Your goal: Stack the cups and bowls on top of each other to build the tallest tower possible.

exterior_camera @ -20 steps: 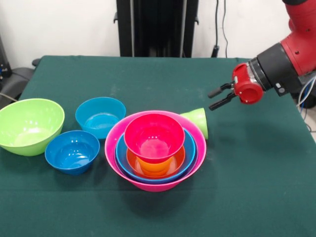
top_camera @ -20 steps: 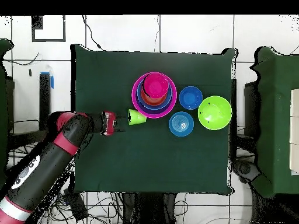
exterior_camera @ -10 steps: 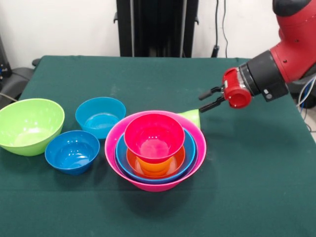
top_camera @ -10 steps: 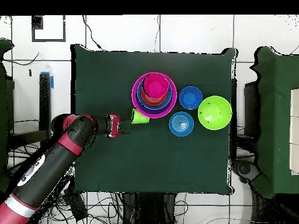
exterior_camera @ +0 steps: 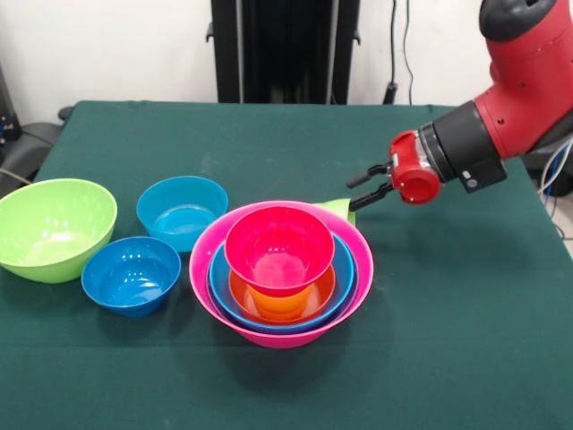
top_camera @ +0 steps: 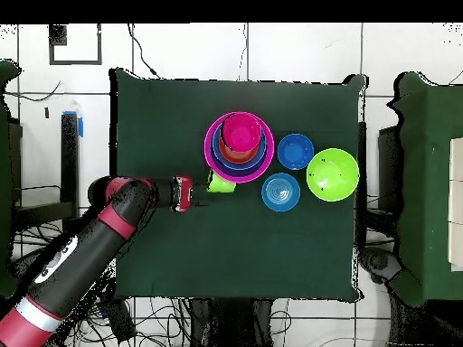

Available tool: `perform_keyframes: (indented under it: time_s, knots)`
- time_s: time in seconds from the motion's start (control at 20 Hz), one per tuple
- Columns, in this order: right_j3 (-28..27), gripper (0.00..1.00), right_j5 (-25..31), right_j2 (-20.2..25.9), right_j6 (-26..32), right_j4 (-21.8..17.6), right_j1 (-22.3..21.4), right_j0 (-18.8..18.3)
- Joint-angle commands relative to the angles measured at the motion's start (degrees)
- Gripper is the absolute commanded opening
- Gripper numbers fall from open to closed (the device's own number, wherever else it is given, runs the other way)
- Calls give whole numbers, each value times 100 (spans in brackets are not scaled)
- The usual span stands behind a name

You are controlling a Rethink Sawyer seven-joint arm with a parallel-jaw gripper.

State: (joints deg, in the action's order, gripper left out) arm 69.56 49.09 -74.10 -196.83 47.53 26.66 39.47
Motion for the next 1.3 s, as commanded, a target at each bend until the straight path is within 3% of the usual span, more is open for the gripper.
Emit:
perform_keyframes:
  time_s: [0.05, 0.5, 0.85, 1.3]
  knots:
    - [-435, 100, -291, 573, -1233, 85, 109, -130]
    - [-394, 100, -172, 823, -1025, 152, -226, -67]
    - [-582, 100, -279, 520, -1238, 66, 95, -179]
    - [-446, 100, -437, 296, -1128, -99, 288, -183]
